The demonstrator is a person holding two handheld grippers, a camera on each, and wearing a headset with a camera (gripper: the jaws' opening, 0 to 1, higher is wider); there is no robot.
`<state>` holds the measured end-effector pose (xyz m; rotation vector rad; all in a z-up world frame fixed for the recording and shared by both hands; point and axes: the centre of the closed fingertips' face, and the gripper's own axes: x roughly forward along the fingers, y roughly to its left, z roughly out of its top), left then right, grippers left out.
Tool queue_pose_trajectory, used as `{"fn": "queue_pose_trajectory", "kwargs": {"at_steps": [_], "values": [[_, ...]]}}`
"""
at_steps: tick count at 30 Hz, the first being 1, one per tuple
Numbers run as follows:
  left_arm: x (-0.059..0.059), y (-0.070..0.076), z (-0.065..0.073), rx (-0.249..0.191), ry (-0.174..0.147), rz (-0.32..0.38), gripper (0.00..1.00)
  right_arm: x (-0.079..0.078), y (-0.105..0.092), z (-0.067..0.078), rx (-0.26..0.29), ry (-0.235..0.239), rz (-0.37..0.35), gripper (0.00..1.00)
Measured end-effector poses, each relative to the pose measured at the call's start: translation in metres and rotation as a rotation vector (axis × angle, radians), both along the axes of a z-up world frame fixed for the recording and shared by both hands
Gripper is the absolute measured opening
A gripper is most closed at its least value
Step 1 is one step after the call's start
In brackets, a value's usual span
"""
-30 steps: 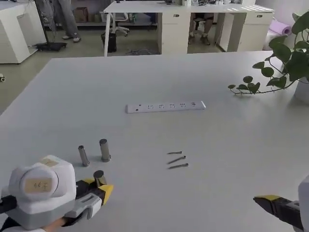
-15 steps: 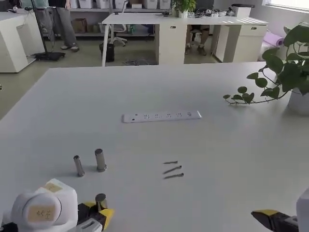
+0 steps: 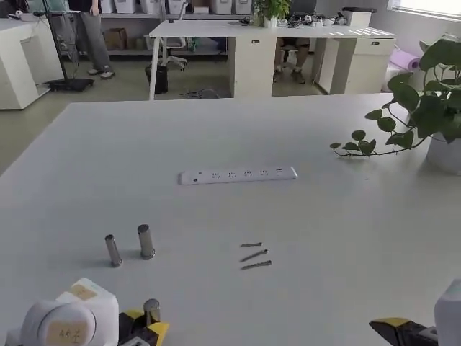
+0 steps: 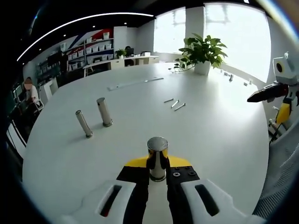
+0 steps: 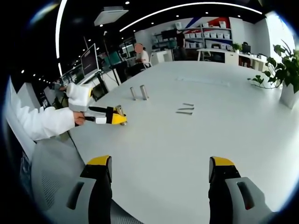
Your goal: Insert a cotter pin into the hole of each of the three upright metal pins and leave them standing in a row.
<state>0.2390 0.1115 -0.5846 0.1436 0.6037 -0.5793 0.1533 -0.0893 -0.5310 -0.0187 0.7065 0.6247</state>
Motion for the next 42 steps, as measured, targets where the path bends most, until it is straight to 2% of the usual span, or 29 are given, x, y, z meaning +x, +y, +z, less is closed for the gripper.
{"fn": "queue_pose_trajectory", "kwargs": {"at_steps": [11,19,22,32,35,40,42], "values": [[-0.0034,-0.0029,-0.0065,0.005,0.013,-0.008,0.11,-0.0001,-0.0023,-0.0009,-0.001,0.000,-0.009,0.87],[-0.0022,-0.0032,-0.0061,-0.005,0.002,-0.004,0.11,0.0009,-0.0021,-0.0008,-0.002,-0.007,-0.015,0.92],[-0.0032,-0.0028,-0.0069,-0.025,-0.004,0.007,0.11,0.0006,0.0002,-0.0015,0.001,-0.007,-0.005,0.93],[-0.0037,-0.0041,-0.0062,-0.024,-0.020,-0.002,0.12,-0.0003,0.0047,-0.0034,0.000,-0.005,0.013,0.93],[-0.0022,-0.0048,-0.0039,-0.066,-0.019,0.009,0.14,0.0003,0.0035,-0.0033,0.001,-0.007,0.008,0.93],[-0.0018,-0.0043,-0.0013,-0.077,-0.014,0.007,0.27,0.0000,0.0017,-0.0039,0.003,-0.007,0.002,0.93],[-0.0048,-0.0095,0.0014,-0.141,0.011,-0.003,0.34,-0.0005,0.0014,-0.0046,0.002,-0.005,0.003,0.93]]}}
